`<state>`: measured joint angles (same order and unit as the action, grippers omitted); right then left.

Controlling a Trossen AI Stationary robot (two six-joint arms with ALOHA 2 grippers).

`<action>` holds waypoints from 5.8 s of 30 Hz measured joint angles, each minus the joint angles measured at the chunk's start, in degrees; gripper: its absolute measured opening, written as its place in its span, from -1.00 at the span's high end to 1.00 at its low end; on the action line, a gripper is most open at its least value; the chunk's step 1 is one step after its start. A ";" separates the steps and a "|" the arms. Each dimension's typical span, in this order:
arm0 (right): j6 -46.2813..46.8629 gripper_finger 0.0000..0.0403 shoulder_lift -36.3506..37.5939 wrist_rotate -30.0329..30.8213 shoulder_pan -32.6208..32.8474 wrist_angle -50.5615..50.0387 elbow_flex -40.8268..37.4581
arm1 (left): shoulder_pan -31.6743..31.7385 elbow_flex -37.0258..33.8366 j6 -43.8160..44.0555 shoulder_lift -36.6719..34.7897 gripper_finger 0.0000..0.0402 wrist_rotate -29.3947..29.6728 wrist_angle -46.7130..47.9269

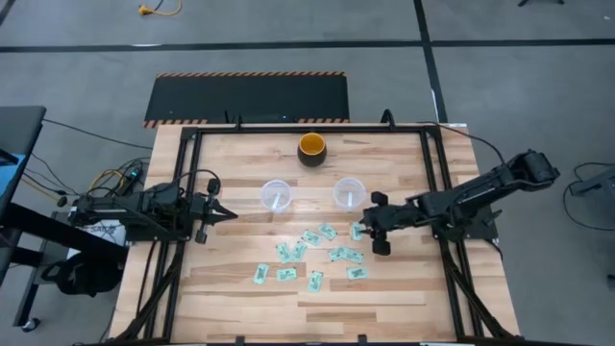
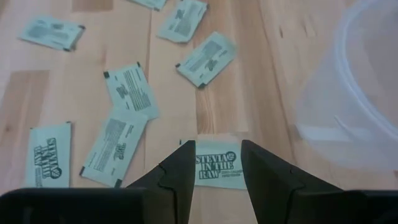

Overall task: Pick and place Stevia / Truvia into bins
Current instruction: Put the stevia packet into the right transparent container

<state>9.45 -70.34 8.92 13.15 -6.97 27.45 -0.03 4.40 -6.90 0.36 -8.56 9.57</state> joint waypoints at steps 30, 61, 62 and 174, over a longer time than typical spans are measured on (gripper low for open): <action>-2.42 0.39 -16.45 -1.70 1.24 -11.94 10.37 | 0.00 0.00 0.02 0.00 1.00 0.00 0.01; -6.01 0.39 -17.21 -2.78 4.09 -17.89 14.04 | 0.00 0.00 0.04 0.02 1.00 0.00 -0.01; -6.56 0.39 -17.21 -2.60 4.09 -17.89 14.04 | 0.00 0.00 0.04 0.00 1.00 0.00 0.01; -15.68 1.00 -23.39 -6.17 2.38 -38.53 31.69 | 0.00 0.00 0.09 0.02 1.00 -0.02 -0.01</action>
<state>-6.22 -93.73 2.75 15.52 -45.50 59.14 -0.03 4.41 -6.81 0.38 -8.58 9.56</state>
